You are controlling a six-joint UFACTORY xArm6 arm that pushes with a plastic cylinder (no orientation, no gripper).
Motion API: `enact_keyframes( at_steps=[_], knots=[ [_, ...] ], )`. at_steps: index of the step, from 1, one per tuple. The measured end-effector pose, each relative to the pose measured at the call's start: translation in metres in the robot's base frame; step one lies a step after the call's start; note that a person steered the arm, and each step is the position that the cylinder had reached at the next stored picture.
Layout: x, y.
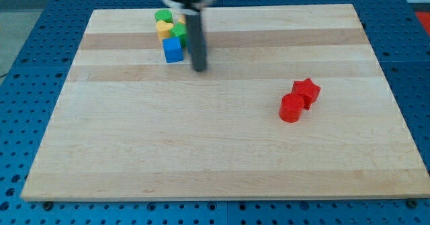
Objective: Slide both the red blocks diagonal to each other
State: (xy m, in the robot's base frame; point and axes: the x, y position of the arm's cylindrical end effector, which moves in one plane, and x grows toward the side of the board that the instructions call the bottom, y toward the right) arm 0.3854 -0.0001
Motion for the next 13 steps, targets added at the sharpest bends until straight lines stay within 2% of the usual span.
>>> enact_keyframes(
  at_steps=[2, 3, 4, 5, 6, 7, 8, 9, 10, 11, 12, 13],
  knots=[
    [0.022, 0.242],
    [0.124, 0.279],
    [0.131, 0.202],
    [0.085, 0.146],
    [0.068, 0.092],
    [0.104, 0.143],
    [0.101, 0.112],
    [0.079, 0.067],
    [0.023, 0.045],
    [0.006, 0.083],
    [0.019, 0.154],
    [0.031, 0.138]
  ],
)
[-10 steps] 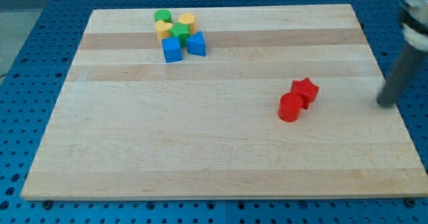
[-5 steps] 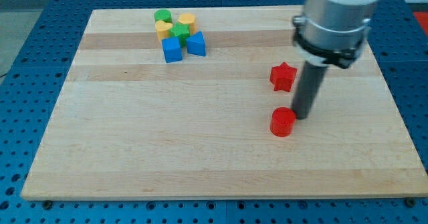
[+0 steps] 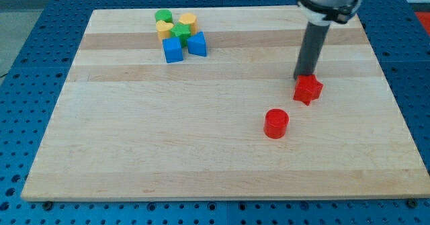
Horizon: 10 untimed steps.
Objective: Slide both the red blocks diagonal to each other
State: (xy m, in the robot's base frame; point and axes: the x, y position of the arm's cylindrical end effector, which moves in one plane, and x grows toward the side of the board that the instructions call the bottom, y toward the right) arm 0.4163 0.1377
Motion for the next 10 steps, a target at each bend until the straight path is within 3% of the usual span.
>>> enact_keyframes(
  at_steps=[2, 3, 4, 5, 6, 7, 8, 10],
  knots=[
    [0.037, -0.065],
    [0.081, -0.032],
    [0.081, 0.025],
    [0.043, 0.038],
    [0.041, 0.043],
    [0.094, 0.066],
    [0.073, 0.001],
    [0.023, -0.004]
  ],
)
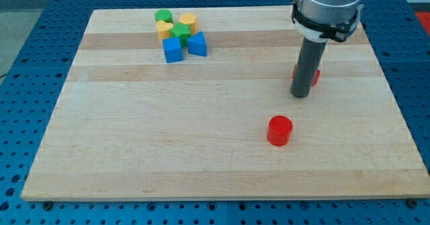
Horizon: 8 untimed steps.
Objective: Slide both the red blocks diagonal to each other
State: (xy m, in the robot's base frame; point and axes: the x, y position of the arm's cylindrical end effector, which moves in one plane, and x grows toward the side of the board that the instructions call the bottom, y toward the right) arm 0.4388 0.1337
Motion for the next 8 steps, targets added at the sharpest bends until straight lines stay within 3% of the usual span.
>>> enact_keyframes(
  at_steps=[1, 3, 5, 6, 7, 8],
  knots=[
    [-0.014, -0.039],
    [-0.029, 0.008],
    [0.100, 0.061],
    [0.106, -0.025],
    [0.082, -0.129],
    [0.052, -0.160]
  ],
)
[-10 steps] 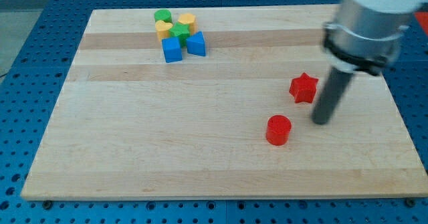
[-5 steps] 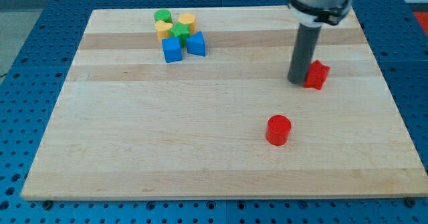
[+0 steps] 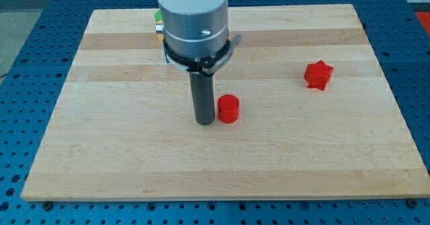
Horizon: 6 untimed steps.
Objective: Slide both the red blocks diagonal to each other
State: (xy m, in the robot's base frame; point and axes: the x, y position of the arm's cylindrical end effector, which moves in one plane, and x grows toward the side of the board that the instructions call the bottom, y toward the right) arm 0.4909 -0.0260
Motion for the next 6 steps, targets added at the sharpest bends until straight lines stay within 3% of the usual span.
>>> enact_keyframes(
  at_steps=[1, 2, 3, 4, 5, 6],
  knots=[
    [0.039, 0.031],
    [0.029, 0.046],
    [-0.019, 0.056],
    [-0.066, -0.019],
    [-0.091, -0.027],
    [-0.065, -0.013]
  ],
)
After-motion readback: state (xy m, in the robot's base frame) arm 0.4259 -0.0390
